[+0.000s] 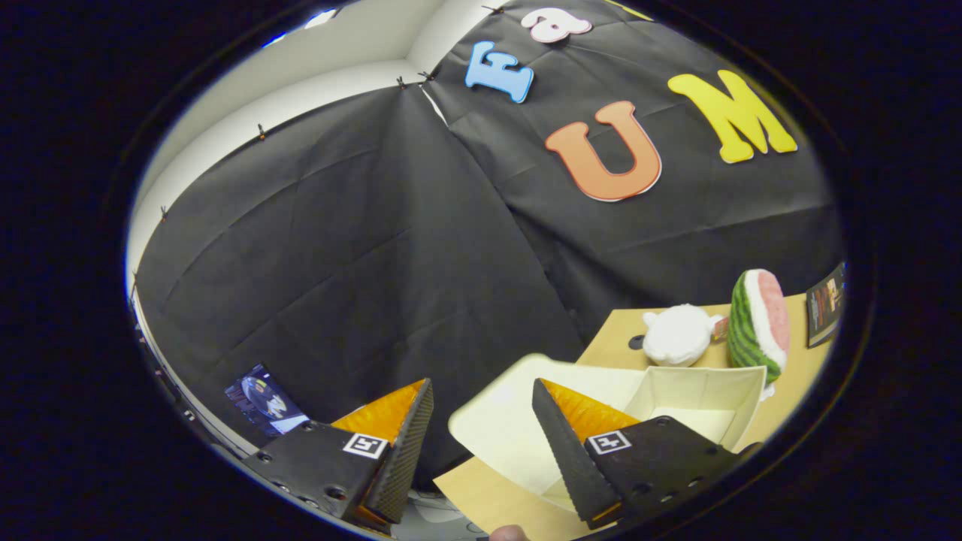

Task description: Open the storage box then place both shoes into the box .Put the left shoe in first, then the right shoe, with the right side of both shoes facing outward in a uniform manner.

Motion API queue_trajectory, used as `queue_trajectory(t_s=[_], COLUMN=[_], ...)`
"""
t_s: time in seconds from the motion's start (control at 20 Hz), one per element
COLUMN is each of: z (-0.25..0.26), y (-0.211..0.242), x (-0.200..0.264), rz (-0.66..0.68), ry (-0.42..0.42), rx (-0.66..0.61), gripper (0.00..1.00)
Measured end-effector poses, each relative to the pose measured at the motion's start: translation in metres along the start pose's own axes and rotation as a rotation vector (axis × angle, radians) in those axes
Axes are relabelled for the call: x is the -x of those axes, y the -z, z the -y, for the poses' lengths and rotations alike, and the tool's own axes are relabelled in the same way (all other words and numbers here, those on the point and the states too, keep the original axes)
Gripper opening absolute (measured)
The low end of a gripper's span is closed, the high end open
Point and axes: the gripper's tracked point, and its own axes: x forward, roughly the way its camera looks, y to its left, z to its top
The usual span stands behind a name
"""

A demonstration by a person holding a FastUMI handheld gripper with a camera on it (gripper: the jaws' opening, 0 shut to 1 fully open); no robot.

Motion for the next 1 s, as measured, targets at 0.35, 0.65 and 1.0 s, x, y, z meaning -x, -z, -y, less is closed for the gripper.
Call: queue_trajectory(t_s=[0.35, 0.65, 1.0], z=[0.073, 0.159, 0.285], y=[-0.025, -0.033, 0.002], x=[0.084, 0.197, 0.330], rz=[0.095, 0.156, 0.135], ry=[0.271, 0.526, 0.791], rx=[0.115, 0.162, 0.094], gripper=[0.94, 0.95, 0.95])
